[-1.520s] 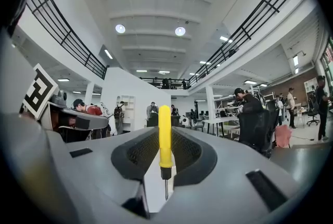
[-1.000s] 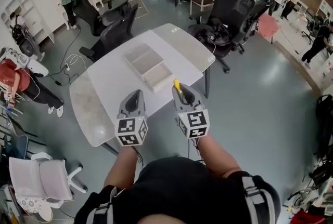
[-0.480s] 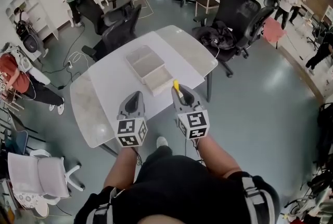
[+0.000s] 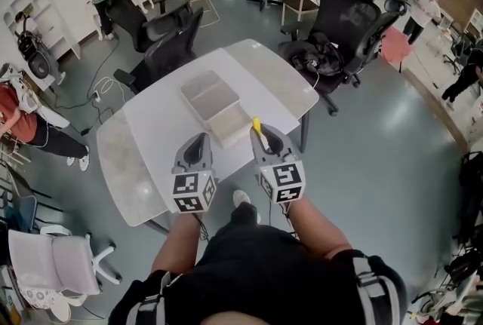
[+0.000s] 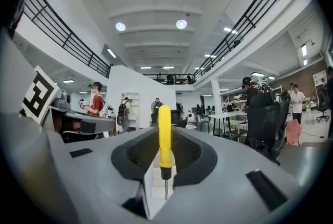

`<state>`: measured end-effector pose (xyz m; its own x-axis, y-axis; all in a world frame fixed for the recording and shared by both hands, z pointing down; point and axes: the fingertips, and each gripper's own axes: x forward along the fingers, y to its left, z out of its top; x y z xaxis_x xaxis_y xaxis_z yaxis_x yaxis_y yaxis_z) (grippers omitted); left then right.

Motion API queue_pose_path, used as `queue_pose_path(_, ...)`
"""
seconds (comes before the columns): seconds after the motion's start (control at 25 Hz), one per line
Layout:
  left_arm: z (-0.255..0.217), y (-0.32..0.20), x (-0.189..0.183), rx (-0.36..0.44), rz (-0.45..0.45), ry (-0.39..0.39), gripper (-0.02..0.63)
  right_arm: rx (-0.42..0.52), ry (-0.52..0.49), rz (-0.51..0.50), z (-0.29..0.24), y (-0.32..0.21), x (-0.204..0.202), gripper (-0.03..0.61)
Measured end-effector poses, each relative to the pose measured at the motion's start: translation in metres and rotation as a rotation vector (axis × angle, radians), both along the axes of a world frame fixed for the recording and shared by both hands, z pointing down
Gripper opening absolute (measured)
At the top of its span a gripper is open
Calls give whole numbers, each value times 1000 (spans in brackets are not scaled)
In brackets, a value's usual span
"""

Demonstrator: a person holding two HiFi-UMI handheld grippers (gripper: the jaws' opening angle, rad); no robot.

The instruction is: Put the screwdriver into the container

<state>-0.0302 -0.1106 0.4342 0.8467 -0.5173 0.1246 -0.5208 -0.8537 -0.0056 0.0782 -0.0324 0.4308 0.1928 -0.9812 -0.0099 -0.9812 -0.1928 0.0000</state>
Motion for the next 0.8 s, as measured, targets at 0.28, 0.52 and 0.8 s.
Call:
queue_pose_path(0.28, 12, -38, 15, -29, -9, 4, 12, -42, 6, -15, 12, -40, 13, 69)
queue_pose_path(0.52, 29, -76, 27, -53, -31, -2, 12, -69, -2, -42, 29, -80, 26, 67)
queue_pose_path(0.8, 40, -139, 54, -78, -45, -9, 12, -87, -2, -82, 38, -147, 50, 67)
